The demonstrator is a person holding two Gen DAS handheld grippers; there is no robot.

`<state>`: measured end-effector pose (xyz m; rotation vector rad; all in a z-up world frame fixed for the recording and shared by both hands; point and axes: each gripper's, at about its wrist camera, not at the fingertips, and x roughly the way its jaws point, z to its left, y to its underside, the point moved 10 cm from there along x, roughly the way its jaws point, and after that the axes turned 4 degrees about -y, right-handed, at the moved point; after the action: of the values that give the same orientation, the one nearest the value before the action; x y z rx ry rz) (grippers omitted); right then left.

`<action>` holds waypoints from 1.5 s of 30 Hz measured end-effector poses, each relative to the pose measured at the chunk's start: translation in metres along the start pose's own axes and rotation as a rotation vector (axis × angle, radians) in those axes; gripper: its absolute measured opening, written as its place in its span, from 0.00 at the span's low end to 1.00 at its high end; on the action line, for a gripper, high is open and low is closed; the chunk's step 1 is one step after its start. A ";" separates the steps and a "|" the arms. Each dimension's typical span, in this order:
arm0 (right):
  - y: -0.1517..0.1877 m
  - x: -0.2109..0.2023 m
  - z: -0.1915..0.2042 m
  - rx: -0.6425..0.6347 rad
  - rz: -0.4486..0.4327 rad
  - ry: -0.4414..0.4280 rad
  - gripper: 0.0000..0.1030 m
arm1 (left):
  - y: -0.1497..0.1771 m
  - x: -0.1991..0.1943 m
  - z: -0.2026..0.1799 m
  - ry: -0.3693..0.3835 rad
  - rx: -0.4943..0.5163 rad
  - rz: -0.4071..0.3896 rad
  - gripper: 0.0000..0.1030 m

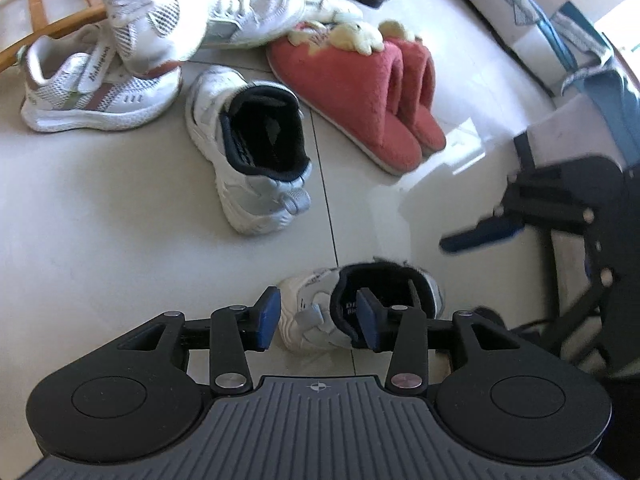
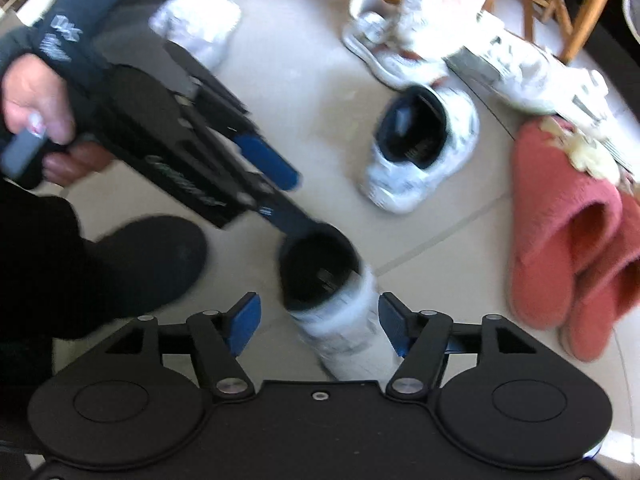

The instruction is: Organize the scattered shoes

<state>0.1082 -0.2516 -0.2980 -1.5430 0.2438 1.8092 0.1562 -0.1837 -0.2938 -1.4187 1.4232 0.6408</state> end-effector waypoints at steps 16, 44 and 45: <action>0.033 0.044 -0.009 0.046 0.124 -0.047 0.74 | -0.010 0.010 0.007 -0.059 0.017 0.005 0.20; -0.029 0.059 0.039 0.007 -0.028 -0.103 0.63 | -0.037 -0.034 0.111 -0.250 -0.053 -0.058 0.20; -0.031 0.060 0.040 0.009 -0.032 -0.103 0.63 | -0.036 -0.035 0.113 -0.251 -0.058 -0.058 0.20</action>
<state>0.0958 -0.1823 -0.3331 -1.4355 0.1768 1.8537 0.2148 -0.0749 -0.2952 -1.3658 1.1709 0.7989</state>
